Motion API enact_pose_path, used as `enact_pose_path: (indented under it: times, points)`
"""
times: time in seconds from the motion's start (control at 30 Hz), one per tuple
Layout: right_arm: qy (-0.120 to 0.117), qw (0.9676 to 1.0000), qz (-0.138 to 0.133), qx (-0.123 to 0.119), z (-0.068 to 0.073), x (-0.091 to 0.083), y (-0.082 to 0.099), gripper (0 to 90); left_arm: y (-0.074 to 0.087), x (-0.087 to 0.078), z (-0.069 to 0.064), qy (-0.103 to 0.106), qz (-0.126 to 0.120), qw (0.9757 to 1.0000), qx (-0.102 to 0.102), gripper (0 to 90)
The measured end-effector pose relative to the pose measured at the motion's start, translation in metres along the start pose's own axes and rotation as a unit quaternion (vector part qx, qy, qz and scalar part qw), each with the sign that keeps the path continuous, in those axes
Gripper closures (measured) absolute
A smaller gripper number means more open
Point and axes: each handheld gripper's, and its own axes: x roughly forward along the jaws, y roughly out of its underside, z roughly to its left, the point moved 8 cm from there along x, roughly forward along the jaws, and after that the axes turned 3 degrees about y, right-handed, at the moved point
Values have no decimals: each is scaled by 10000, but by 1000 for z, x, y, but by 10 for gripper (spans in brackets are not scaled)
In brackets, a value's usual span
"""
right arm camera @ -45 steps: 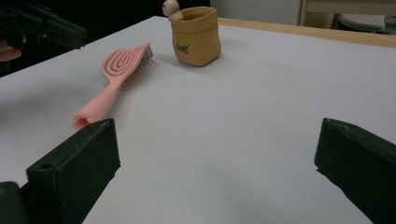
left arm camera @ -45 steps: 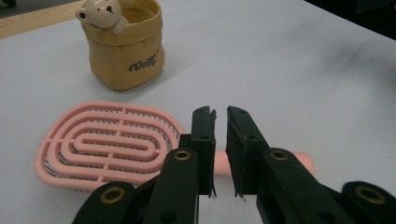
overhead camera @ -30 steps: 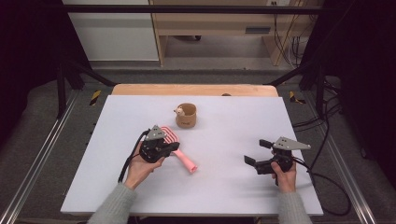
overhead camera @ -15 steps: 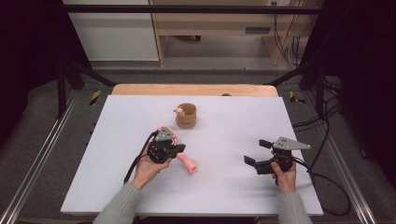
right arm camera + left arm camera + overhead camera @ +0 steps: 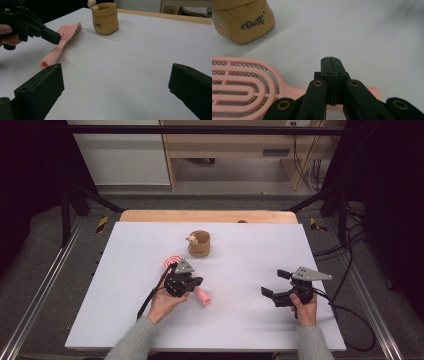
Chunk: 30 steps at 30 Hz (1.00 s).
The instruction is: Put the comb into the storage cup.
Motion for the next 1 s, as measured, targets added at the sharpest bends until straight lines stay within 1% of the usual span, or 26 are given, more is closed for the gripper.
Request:
enact_pose_path:
  times: [0.23,0.3,0.47,0.6,0.7,0.83,0.93,1.0]
  points:
    - [0,10000,6,0,0,0,0,3,3,8,-2,-72,145,9998,86,897]
    - [-4,10000,5,0,0,0,0,3,5,10,-3,-53,218,9997,137,897]
    - [-11,10000,10,3,0,1,0,3,8,13,-3,-66,305,9993,187,897]
    - [-12,10000,11,-7,0,1,0,3,10,15,-5,-28,385,9990,223,897]
    - [-11,10000,10,-2,0,1,0,3,11,15,-5,2,411,9989,216,897]
    - [-14,10000,18,-2,1,1,1,3,12,15,-6,-8,429,9988,237,897]
    - [-13,10000,14,-1,1,1,1,3,13,14,-6,-18,461,9985,282,897]
    - [-12,10000,13,2,1,1,0,3,13,14,-7,15,472,9985,281,897]
